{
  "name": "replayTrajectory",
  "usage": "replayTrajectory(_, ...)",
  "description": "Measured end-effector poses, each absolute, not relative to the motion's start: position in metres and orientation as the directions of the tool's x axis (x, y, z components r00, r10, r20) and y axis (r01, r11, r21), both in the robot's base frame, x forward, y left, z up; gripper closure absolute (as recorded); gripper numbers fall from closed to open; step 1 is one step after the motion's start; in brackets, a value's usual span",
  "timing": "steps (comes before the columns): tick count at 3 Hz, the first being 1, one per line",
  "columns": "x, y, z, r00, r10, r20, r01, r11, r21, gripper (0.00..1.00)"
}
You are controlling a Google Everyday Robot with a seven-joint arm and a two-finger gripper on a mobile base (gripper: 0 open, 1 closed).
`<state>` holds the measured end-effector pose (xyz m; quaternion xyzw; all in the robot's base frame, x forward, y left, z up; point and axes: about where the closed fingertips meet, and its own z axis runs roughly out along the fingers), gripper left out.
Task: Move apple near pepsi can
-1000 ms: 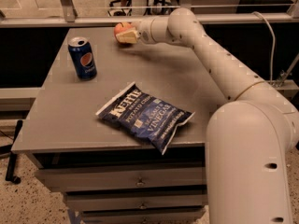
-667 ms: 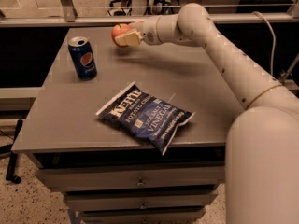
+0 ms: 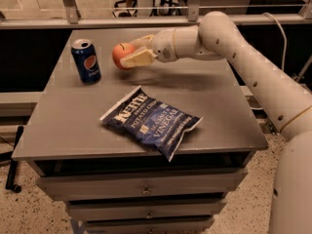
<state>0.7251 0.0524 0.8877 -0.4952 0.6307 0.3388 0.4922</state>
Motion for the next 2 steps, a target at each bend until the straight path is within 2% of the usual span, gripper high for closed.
replayTrajectory(1, 0.682, 0.063, 0.888, 0.031, -0.268, -0.963, -0.985, 0.155, -0.075, 1.0)
replayTrajectory(2, 0.671, 0.074, 0.89, 0.065, -0.256, -0.964, -0.99, 0.106, -0.095, 1.0)
